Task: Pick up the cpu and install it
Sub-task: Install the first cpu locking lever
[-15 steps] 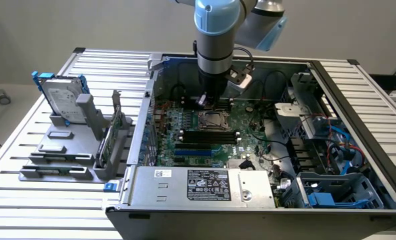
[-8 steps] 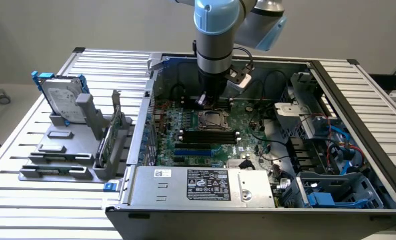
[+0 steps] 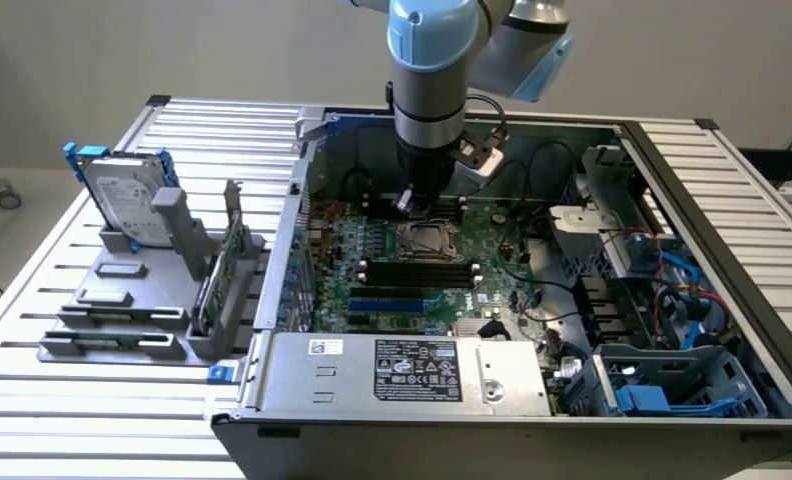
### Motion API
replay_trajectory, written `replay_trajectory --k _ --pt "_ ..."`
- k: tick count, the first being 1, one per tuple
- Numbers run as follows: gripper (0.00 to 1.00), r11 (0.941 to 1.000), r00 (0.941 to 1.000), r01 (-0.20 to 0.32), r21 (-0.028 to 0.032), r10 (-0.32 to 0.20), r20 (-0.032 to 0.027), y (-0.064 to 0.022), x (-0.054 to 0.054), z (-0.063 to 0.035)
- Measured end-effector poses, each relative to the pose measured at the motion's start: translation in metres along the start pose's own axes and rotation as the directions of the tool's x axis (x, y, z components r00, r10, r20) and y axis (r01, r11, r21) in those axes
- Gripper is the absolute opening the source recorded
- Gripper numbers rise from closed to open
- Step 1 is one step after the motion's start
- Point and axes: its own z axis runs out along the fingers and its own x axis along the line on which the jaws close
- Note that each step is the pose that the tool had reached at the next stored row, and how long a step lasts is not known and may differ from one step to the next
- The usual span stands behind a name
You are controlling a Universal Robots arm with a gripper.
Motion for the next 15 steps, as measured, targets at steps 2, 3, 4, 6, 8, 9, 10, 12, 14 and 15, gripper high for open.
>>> replay_trajectory --k 2,3,4,6,8,9,10,12,14,15 --pt "0.11 1.0 1.0 0.0 -0.0003 0.0 -0.0002 0.0001 0.0001 0.0001" --pt "0.11 1.0 1.0 0.0 -0.0004 0.0 -0.0002 0.0001 0.0001 0.0001" --pt "0.11 1.0 1.0 0.0 -0.0006 0.0 -0.0003 0.0002 0.0001 0.0002" --pt "0.11 1.0 1.0 0.0 -0.0011 0.0 -0.0005 0.0003 0.0 0.0007" --pt "0.11 1.0 1.0 0.0 -0.0013 0.0 -0.0006 0.0004 0.0 0.001" --pt "0.11 1.0 1.0 0.001 -0.0013 -0.001 -0.0006 0.0005 0.0 0.0011" --pt "0.11 1.0 1.0 0.0 -0.0013 0.0 -0.0007 0.0005 0.0 0.0012" --pt "0.11 1.0 1.0 0.0 -0.0014 0.0 -0.0006 0.0006 0.0001 0.0013" --pt "0.11 1.0 1.0 0.001 -0.0014 -0.001 -0.0006 0.0008 0.0002 0.0014" --pt "0.11 1.0 1.0 0.001 -0.0016 -0.001 -0.0006 0.0008 0.0002 0.0014"
